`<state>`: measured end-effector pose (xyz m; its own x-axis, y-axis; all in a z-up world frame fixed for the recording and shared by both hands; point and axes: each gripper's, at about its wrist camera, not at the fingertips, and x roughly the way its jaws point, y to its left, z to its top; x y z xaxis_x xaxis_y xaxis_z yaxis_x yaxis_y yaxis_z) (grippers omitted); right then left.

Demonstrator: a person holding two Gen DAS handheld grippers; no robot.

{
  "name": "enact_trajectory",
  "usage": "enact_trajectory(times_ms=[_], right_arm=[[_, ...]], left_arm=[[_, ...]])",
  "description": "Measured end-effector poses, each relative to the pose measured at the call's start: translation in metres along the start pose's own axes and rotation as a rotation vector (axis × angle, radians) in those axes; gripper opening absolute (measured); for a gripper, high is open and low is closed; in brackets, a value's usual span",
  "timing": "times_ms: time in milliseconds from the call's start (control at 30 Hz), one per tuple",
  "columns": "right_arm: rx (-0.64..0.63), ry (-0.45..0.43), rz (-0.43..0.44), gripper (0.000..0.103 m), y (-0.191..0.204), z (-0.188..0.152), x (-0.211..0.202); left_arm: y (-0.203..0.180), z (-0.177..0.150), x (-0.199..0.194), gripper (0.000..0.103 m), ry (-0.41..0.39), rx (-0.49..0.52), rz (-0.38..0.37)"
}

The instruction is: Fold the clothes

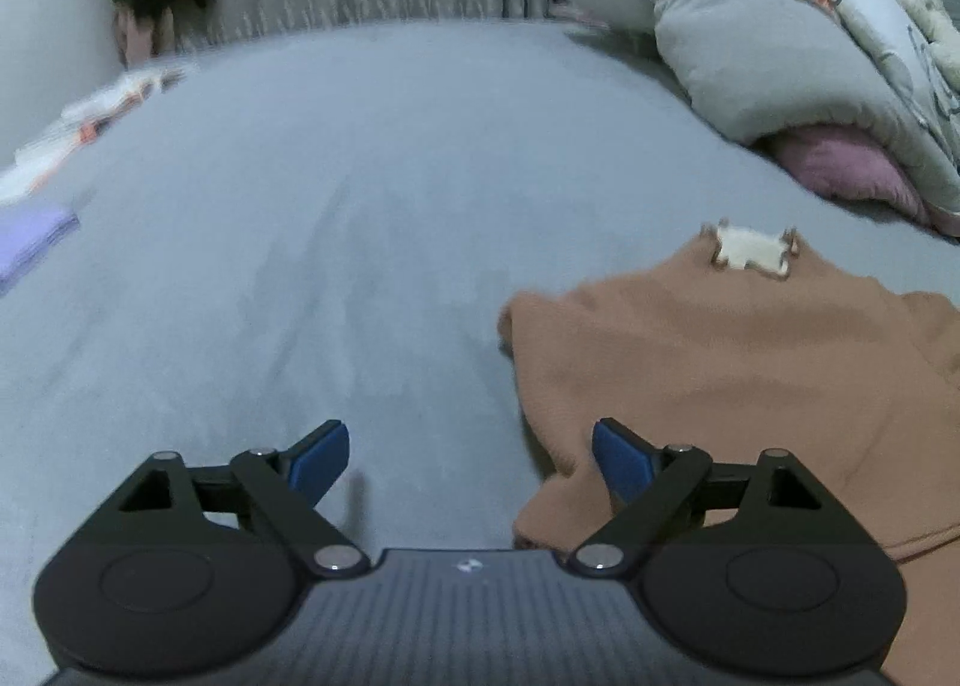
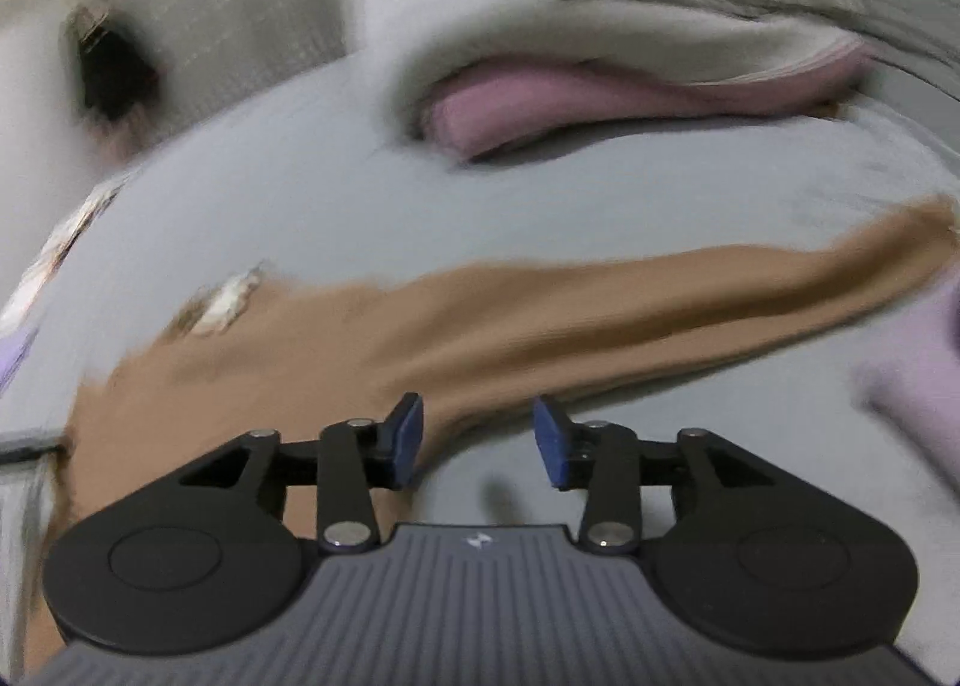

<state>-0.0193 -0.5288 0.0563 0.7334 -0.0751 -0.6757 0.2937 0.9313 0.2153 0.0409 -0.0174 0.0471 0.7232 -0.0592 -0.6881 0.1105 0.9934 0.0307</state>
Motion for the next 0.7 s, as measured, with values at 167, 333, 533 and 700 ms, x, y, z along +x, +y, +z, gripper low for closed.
enact_trajectory(times_ms=[167, 333, 533, 700], right_arm=[[0.143, -0.058, -0.171, 0.051, -0.069, 0.045, 0.005], [0.182, -0.015, -0.311, 0.051, -0.123, 0.089, 0.017], [0.168, 0.112, -0.423, 0.051, -0.170, 0.100, 0.034], [0.209, 0.183, -0.380, 0.051, -0.202, 0.093, 0.044]], left_arm=[[0.001, 0.006, -0.032, 0.089, -0.076, -0.056, -0.087], [-0.032, 0.011, -0.040, 0.089, -0.056, -0.095, -0.349], [-0.187, 0.015, -0.038, 0.089, -0.060, 0.231, -0.514], [-0.294, 0.017, -0.036, 0.089, -0.074, 0.381, -0.662]])
